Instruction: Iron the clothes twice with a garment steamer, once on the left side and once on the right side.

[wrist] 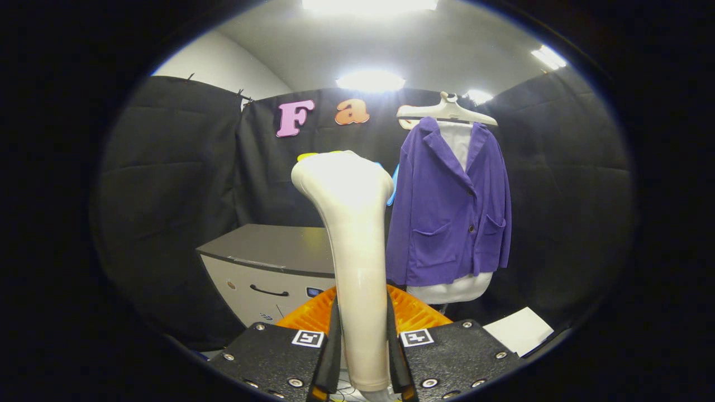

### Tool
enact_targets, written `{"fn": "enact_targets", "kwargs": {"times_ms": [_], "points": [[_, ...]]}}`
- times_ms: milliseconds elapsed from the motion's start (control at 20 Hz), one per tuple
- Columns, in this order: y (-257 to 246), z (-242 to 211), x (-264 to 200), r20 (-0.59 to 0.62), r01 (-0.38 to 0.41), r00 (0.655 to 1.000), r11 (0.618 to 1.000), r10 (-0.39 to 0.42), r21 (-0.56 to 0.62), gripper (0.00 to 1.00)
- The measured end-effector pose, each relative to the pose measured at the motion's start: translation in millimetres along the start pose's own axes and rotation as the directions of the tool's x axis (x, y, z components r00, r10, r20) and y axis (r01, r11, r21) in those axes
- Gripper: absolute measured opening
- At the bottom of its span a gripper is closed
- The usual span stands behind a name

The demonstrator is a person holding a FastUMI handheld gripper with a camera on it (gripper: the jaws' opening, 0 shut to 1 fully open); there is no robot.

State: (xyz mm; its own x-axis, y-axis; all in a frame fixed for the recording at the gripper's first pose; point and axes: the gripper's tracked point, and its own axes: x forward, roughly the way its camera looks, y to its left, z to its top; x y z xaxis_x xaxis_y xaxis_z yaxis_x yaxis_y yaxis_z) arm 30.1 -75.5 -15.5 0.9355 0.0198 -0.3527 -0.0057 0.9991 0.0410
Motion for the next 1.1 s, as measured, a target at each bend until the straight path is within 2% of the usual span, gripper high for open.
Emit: {"fn": "enact_targets", "kwargs": {"times_ms": [200, 500, 1100], "points": [[-11.7, -2.5, -19.8, 0.035, 0.018, 0.999, 1.000, -0.018, -0.008, 0.35], [-29.2, 20.2, -24.2, 0.070, 0.050, 0.996, 0.999, -0.050, 0.000, 0.35], [-90.8, 107.7, 25.3, 0.197, 0.161, 0.966, 0.986, -0.168, 0.050, 0.35]]}}
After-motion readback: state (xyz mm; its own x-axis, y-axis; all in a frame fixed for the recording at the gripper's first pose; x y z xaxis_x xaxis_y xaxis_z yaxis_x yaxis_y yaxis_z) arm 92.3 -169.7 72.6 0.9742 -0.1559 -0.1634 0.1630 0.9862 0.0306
